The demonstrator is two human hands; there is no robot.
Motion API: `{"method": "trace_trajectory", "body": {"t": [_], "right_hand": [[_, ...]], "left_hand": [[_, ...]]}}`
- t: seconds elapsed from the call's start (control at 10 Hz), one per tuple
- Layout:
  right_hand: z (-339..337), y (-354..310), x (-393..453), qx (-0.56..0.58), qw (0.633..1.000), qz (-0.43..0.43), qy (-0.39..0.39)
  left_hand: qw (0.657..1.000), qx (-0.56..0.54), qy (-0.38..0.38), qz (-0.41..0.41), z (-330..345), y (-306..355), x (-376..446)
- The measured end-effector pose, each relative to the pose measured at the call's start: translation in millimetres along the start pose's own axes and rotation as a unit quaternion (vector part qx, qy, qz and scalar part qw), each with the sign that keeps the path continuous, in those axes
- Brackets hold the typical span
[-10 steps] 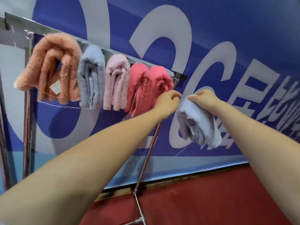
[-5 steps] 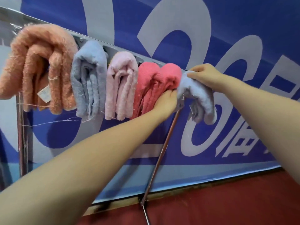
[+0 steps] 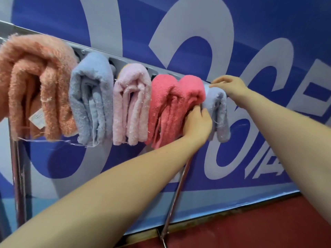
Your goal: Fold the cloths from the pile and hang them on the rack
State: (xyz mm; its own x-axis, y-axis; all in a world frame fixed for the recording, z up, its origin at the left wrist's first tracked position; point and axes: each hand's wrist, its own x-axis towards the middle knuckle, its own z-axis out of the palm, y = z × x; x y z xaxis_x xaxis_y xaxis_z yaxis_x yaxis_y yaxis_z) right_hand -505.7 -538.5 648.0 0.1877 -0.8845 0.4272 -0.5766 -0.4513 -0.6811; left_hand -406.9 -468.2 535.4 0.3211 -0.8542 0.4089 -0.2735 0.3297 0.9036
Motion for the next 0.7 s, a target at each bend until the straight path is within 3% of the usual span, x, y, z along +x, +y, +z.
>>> {"method": "trace_trajectory", "body": {"t": [0.1,0.3,0.5,0.7], "right_hand": [[2,9,-17,0.022,0.999,0.03,0.013],[21,12,-36,0.093,0.979,0.168,0.073],[20,9,-69,0.195,0.967,0.131,0.099],[4,-4,-121,0.166,0.979,0.031,0.113]], "left_hand": [[1.0,-0.011,-0.006,-0.001,3,0,3],[0.997,-0.063,-0.027,-0.025,2,3,3],[0.995,-0.093,-0.039,-0.007,-5,11,-16],[0.994,-0.092,-0.06,-0.012,-25,30,-48]]}}
